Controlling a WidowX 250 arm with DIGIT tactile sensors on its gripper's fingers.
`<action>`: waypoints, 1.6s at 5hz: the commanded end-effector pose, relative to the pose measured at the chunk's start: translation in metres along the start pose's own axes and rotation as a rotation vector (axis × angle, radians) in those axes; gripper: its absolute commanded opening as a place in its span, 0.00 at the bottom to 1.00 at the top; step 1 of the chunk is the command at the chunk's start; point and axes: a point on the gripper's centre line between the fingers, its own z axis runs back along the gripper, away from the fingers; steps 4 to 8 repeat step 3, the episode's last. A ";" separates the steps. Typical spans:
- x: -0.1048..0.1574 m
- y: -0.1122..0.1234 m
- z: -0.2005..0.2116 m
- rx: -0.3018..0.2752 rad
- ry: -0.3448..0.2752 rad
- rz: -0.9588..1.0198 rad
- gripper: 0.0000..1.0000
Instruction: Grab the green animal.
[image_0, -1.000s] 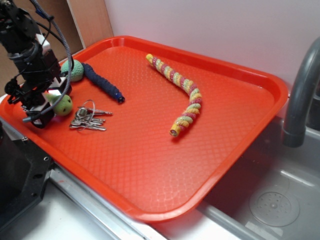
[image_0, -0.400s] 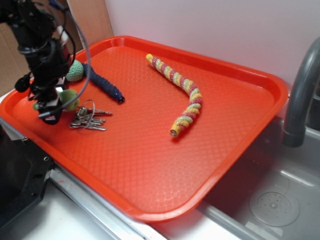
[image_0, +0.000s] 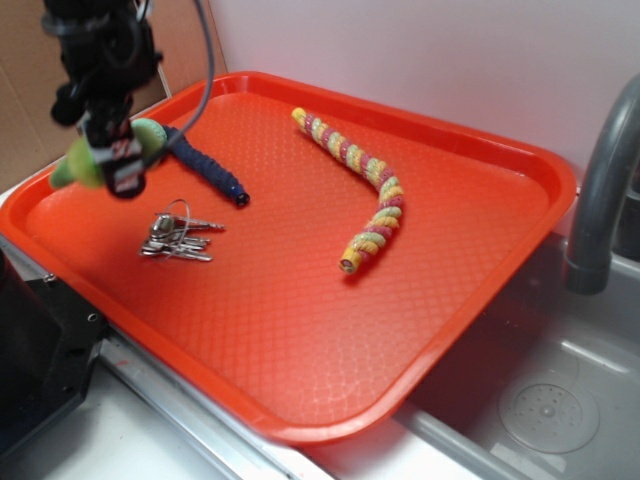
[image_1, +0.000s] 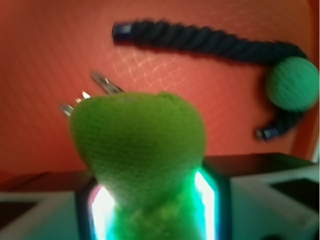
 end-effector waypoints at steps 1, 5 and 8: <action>0.023 -0.031 0.068 -0.047 0.016 0.262 0.00; 0.025 -0.040 0.083 -0.028 -0.092 0.283 0.00; 0.025 -0.040 0.083 -0.028 -0.092 0.283 0.00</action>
